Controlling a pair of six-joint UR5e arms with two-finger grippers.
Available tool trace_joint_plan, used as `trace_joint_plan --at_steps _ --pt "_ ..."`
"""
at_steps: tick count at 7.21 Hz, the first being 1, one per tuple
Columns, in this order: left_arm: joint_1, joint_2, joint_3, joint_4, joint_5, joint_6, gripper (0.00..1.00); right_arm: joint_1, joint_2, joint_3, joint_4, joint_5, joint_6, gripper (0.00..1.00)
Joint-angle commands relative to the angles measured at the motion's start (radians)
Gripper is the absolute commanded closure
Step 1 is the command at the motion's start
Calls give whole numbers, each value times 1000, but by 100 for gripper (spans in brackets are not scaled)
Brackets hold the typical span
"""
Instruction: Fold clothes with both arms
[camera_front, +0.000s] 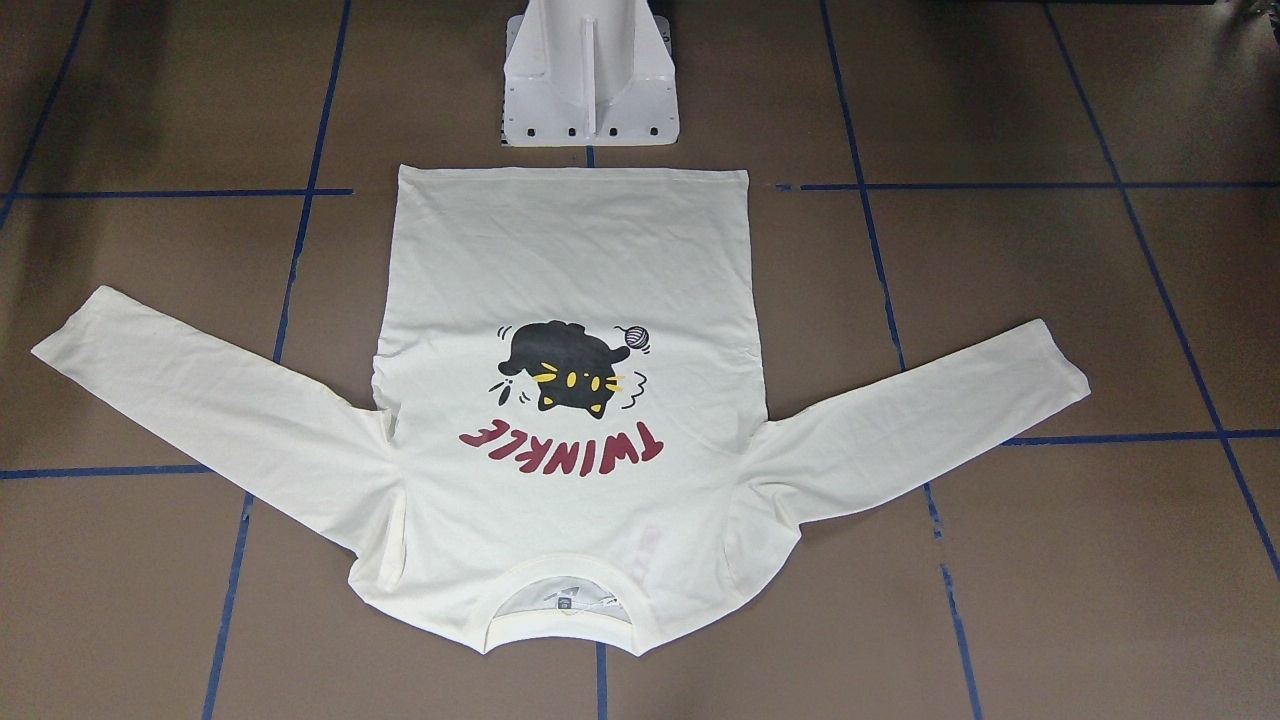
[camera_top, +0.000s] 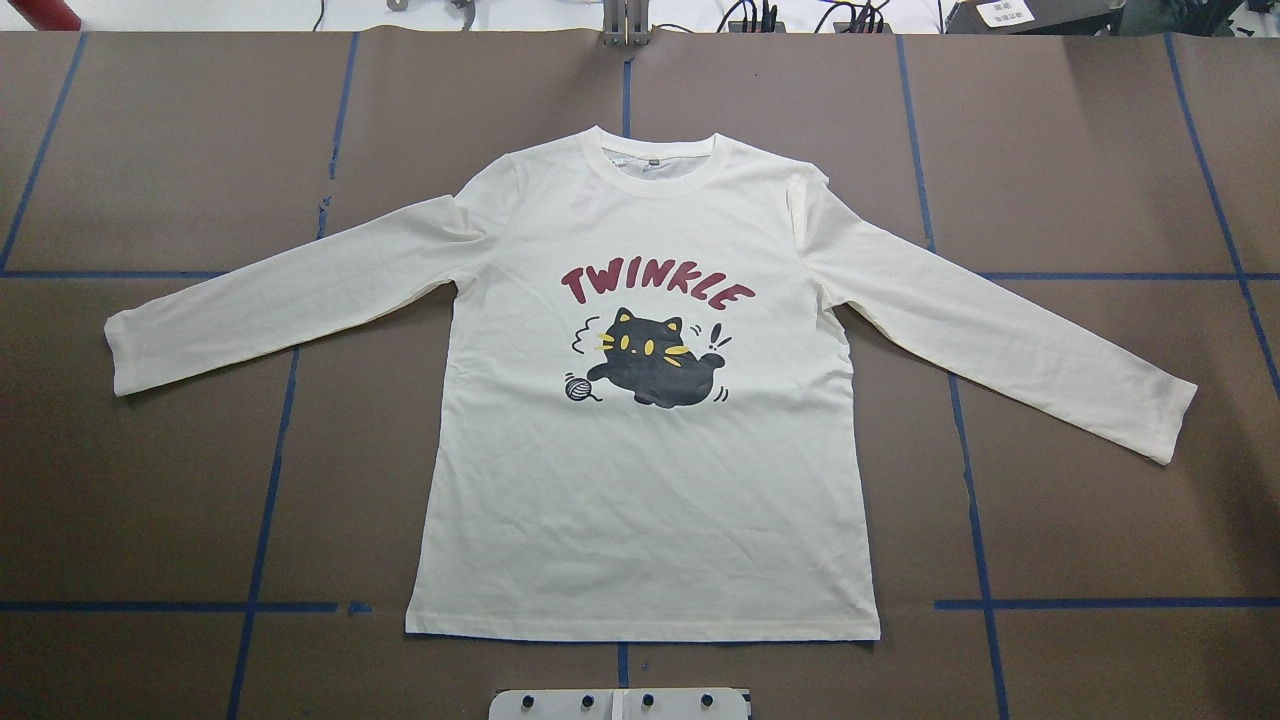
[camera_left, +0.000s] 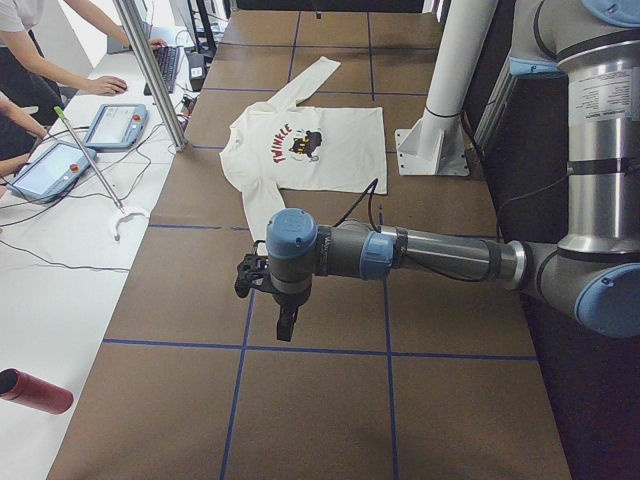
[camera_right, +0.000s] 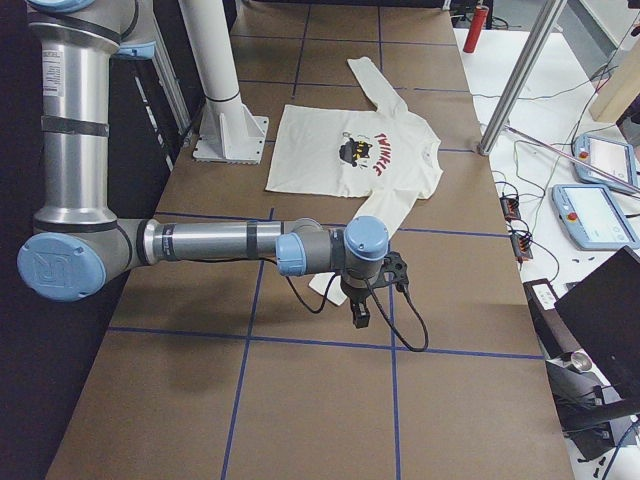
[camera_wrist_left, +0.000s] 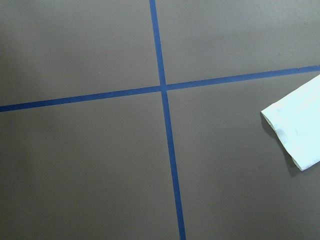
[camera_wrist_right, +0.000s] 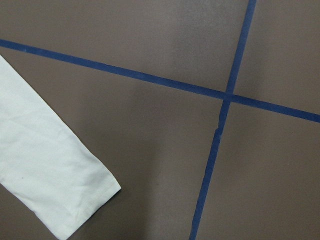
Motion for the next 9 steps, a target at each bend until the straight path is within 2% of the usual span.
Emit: trace_joint_plan --at_steps 1,9 --pt "-1 11 -3 -15 0 8 0 -8 0 0 3 -1 0 0" --pt "0 11 -14 -15 -4 5 0 -38 -3 -18 9 -4 -2 0"
